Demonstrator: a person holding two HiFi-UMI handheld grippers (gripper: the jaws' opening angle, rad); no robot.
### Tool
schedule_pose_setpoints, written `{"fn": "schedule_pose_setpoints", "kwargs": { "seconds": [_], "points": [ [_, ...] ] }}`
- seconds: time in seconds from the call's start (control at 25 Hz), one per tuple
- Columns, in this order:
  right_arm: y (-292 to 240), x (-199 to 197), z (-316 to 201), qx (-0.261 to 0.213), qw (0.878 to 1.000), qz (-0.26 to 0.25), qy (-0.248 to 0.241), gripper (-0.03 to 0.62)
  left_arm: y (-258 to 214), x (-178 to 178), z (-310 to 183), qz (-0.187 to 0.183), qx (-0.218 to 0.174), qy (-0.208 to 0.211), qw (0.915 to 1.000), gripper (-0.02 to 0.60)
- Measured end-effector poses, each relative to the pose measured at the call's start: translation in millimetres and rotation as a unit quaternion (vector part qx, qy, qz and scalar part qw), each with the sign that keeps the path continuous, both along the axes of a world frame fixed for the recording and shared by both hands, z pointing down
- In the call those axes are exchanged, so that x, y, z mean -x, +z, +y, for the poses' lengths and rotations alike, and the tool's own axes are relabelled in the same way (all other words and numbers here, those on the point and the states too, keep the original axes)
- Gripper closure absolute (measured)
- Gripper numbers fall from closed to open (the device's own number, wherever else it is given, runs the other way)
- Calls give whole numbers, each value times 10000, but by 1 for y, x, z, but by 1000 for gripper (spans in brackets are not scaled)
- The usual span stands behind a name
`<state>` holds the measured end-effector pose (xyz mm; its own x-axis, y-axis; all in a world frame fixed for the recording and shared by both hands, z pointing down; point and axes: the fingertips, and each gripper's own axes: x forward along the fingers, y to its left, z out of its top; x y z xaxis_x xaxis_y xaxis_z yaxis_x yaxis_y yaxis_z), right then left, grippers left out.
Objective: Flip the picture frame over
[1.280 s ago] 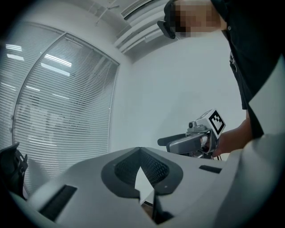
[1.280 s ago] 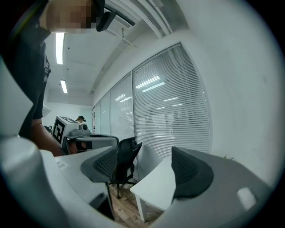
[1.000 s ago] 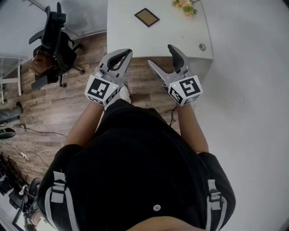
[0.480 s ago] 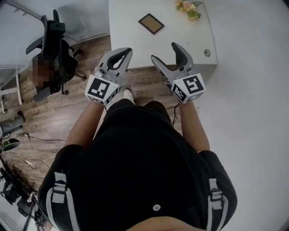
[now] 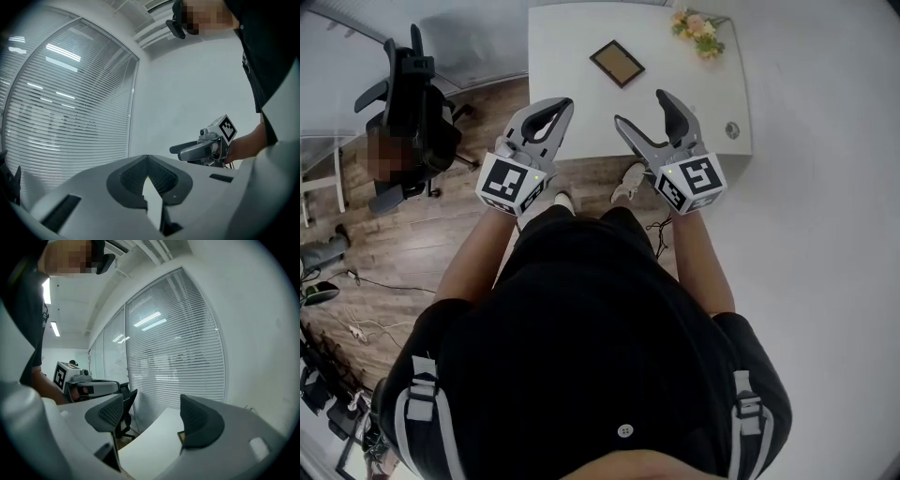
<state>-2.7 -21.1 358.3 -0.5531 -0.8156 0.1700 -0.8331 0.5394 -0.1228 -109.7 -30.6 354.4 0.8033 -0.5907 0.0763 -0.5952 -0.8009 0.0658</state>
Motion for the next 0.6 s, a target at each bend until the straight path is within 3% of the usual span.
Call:
{"fn": "schedule_pose_setpoints", "kwargs": {
  "seconds": [0.6],
  "points": [
    [23,-101,-102,230,9937,54,-1094,215,-3,-101,-72,-239,50,-1195,9925,578]
  ]
}}
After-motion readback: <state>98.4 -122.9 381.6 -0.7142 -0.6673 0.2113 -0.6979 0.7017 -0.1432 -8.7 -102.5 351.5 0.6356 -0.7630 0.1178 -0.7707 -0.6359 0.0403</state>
